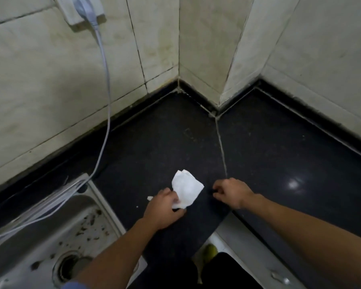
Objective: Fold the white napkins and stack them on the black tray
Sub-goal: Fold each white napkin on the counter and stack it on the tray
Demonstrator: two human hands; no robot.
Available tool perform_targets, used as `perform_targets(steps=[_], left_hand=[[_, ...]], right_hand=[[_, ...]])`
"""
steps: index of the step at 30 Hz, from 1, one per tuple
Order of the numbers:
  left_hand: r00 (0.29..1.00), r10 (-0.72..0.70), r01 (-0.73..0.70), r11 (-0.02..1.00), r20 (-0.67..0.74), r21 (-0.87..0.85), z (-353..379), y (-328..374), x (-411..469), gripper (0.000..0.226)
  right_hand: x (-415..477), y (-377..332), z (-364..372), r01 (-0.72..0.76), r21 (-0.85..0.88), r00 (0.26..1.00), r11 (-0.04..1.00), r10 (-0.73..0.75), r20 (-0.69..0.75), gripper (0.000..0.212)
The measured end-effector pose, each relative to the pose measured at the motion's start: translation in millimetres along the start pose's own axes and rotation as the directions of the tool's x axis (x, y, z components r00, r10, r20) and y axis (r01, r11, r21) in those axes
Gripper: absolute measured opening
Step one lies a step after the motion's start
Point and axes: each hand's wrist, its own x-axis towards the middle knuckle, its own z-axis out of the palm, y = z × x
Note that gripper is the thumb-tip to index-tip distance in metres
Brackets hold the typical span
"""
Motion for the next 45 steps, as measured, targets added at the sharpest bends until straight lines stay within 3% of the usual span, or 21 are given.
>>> perform_targets(steps=[3, 6, 8, 10, 13, 16, 21, 26, 28, 30, 34, 36, 39, 42, 45], left_hand=[[0.997, -0.077, 0.079, 0.994, 0.030, -0.074, 4, -11, -4, 0.054], [0.971, -0.225, 0.204, 0.957, -0.085, -0.206, 5, -20, -4, 0.044], [0.946, -0.299, 0.278, 0.948, -0.128, -0.155, 7, -25, -5, 0.032], [0.932, -0.349, 0.342, 0.936, -0.096, -0.083, 11, -25, -6, 0.035], [0.911, -0.411, 0.410, 0.912, -0.044, -0.019, 17, -18, -5, 0.037], [0.890, -0.452, 0.450, 0.892, -0.059, -0.041, 24, -10, -4, 0.021], [0.872, -0.465, 0.443, 0.883, -0.154, -0.157, 20, -10, -3, 0.014], [0.851, -0.386, 0.366, 0.922, -0.356, -0.126, -3, -19, 2, 0.009], [0.849, -0.360, 0.364, 0.929, -0.386, -0.065, -7, -24, -1, 0.011], [0.869, -0.327, 0.365, 0.930, -0.371, 0.036, -4, -33, -9, 0.016], [0.929, -0.282, 0.325, 0.932, -0.241, 0.159, 13, -46, -35, 0.016], [0.951, -0.226, 0.265, 0.947, -0.209, 0.183, 21, -46, -48, 0.020], [0.935, -0.260, 0.291, 0.951, -0.242, 0.103, 21, -43, -52, 0.045], [0.879, -0.363, 0.370, 0.928, -0.310, -0.037, 7, -43, -27, 0.024], [0.827, -0.502, 0.472, 0.864, -0.253, -0.172, -6, -40, 8, 0.022]], right_hand=[[20, -5, -8, 0.031, 0.044, 0.999, 0.999, -0.030, -0.017, 0.024], [42, -17, -17, 0.056, 0.108, 0.997, 0.993, -0.049, -0.066, 0.026], [59, -28, -21, 0.111, 0.125, 0.987, 0.986, -0.096, -0.126, 0.027], [74, -40, -20, 0.202, 0.103, 0.972, 0.974, -0.186, -0.144, 0.028], [89, -54, -10, 0.307, 0.034, 0.952, 0.951, -0.305, -0.036, 0.035], [92, -53, 3, 0.311, -0.009, 0.949, 0.950, -0.310, 0.052, 0.039], [82, -34, 3, 0.254, 0.088, 0.967, 0.963, -0.255, 0.003, 0.049], [76, -35, -22, 0.412, 0.149, 0.896, 0.899, -0.370, -0.245, 0.014], [66, -37, -22, 0.475, 0.148, 0.868, 0.868, -0.434, -0.241, 0.012], [55, -36, -12, 0.498, 0.116, 0.864, 0.859, -0.481, -0.146, 0.016], [44, -37, 13, 0.434, 0.024, 0.884, 0.901, -0.431, 0.182, 0.030], [44, -41, 12, 0.407, 0.009, 0.880, 0.914, -0.395, 0.263, 0.032], [55, -48, -5, 0.371, 0.017, 0.928, 0.929, -0.371, 0.042, 0.029], [82, -55, -18, 0.224, 0.117, 0.956, 0.968, -0.195, -0.221, 0.031], [104, -61, -16, 0.048, 0.154, 0.994, 0.987, -0.032, -0.103, 0.052]])
